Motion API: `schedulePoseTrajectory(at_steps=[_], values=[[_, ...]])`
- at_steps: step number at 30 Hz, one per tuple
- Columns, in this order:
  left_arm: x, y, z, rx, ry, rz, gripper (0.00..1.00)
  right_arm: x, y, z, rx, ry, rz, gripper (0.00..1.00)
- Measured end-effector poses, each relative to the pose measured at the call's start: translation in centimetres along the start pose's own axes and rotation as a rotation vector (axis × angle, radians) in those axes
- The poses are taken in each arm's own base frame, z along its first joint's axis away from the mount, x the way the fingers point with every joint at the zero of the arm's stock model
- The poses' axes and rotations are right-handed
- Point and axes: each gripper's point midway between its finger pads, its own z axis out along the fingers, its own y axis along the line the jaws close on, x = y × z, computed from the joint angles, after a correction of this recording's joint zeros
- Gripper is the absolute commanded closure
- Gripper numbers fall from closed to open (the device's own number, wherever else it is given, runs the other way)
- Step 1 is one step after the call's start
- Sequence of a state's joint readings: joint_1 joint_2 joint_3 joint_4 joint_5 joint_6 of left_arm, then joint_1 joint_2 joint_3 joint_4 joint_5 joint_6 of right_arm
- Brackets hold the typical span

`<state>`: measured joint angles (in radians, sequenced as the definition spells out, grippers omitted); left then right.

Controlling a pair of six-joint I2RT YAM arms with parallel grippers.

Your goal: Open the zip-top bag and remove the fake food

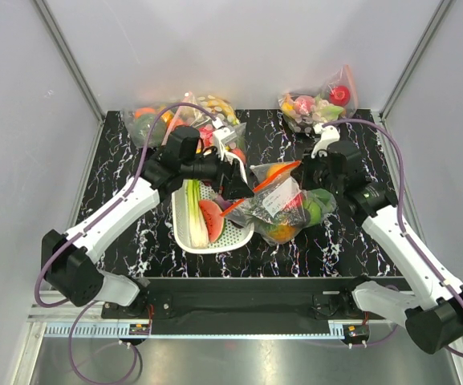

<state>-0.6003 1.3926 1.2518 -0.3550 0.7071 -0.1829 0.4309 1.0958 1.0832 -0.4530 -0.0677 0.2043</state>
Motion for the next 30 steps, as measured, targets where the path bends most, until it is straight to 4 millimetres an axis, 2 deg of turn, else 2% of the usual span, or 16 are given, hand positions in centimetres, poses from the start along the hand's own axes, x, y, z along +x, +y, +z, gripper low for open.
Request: schedulePoseTrajectory(at_steps=[6,18,30], values=[[-0.6,0.0,0.2,0.077,-0.020,0.012,0.05,-0.2,0.3,-1.0,-0.012,-0.019,0.020,1.00],[1.7,1.2,1.2,0.087,0.036,-0.007,0.07,-0.2,0.4,-1.1,-0.012,-0.021,0.026,1.00],[2.9,2.4,2.2,0.081,0.068,-0.021,0.23,-0.1,0.4,-0.9,-0.019,-0.012,0.028,1.00]])
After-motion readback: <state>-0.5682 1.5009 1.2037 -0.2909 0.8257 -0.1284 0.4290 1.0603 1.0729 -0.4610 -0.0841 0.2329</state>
